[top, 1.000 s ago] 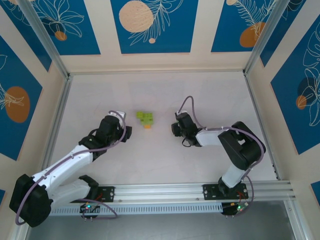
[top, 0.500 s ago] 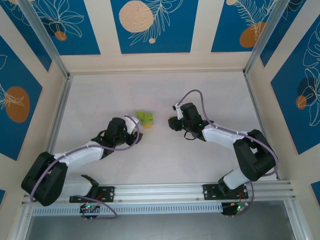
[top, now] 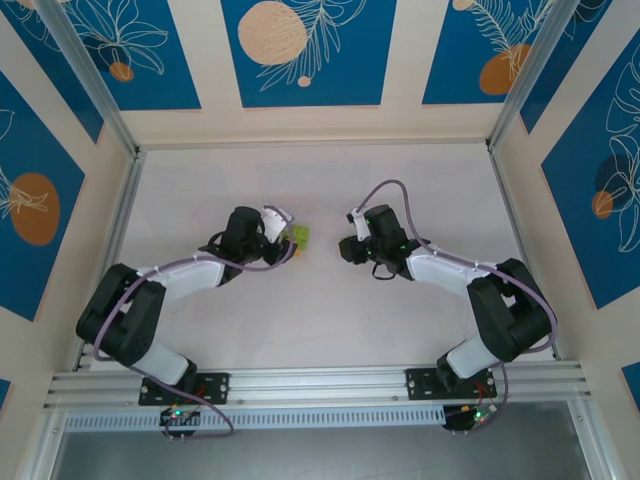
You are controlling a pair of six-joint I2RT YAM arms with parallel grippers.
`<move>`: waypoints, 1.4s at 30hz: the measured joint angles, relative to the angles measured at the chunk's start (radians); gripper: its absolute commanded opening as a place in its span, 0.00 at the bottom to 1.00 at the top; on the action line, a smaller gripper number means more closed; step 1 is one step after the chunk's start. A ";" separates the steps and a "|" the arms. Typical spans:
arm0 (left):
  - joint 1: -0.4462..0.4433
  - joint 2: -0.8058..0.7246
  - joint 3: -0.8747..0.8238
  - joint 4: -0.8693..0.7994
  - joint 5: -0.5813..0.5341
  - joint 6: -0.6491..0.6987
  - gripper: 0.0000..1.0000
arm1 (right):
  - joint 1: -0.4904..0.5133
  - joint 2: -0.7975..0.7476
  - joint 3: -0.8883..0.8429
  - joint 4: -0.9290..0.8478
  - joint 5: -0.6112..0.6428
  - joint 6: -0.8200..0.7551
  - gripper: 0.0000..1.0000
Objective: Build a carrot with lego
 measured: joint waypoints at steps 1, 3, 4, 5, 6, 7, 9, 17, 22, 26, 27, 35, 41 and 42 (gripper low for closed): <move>0.000 0.011 0.012 -0.002 0.012 0.002 0.57 | -0.002 0.000 0.000 0.000 -0.002 -0.003 0.26; 0.000 0.031 0.035 -0.011 0.038 0.012 0.56 | -0.008 0.000 0.000 0.000 -0.009 -0.003 0.26; 0.000 0.039 0.045 -0.016 0.048 0.017 0.56 | -0.011 0.000 0.000 0.000 -0.012 -0.004 0.26; 0.000 0.047 0.051 -0.019 0.058 0.021 0.56 | -0.014 0.000 0.000 0.000 -0.017 -0.004 0.26; 0.000 0.054 0.057 -0.021 0.066 0.024 0.56 | -0.017 0.000 0.000 0.000 -0.021 -0.006 0.26; 0.000 0.057 0.058 -0.021 0.070 0.027 0.56 | -0.019 0.000 0.000 0.000 -0.023 -0.007 0.26; 0.000 0.063 0.058 -0.023 0.077 0.027 0.56 | -0.022 0.000 0.000 0.000 -0.026 -0.007 0.26; 0.000 0.066 0.054 -0.029 0.079 0.026 0.55 | -0.022 0.004 0.000 0.000 -0.045 -0.006 0.26; 0.004 0.066 0.040 -0.034 0.078 0.023 0.56 | -0.022 0.004 0.000 0.000 -0.048 -0.006 0.26; 0.016 0.066 0.040 -0.040 0.074 0.017 0.56 | -0.022 0.004 0.000 0.000 -0.049 -0.006 0.25; 0.020 0.066 0.040 -0.042 0.072 0.015 0.56 | -0.022 0.004 0.000 0.000 -0.050 -0.006 0.26; 0.048 0.069 0.047 -0.067 0.070 -0.015 0.99 | -0.018 0.009 0.013 -0.005 -0.064 -0.005 0.25; 0.061 0.100 0.077 -0.086 0.086 -0.019 0.99 | -0.008 0.017 0.043 -0.008 -0.073 -0.006 0.25; 0.066 0.101 0.077 -0.086 0.087 -0.019 0.99 | -0.007 0.018 0.043 -0.008 -0.074 -0.006 0.25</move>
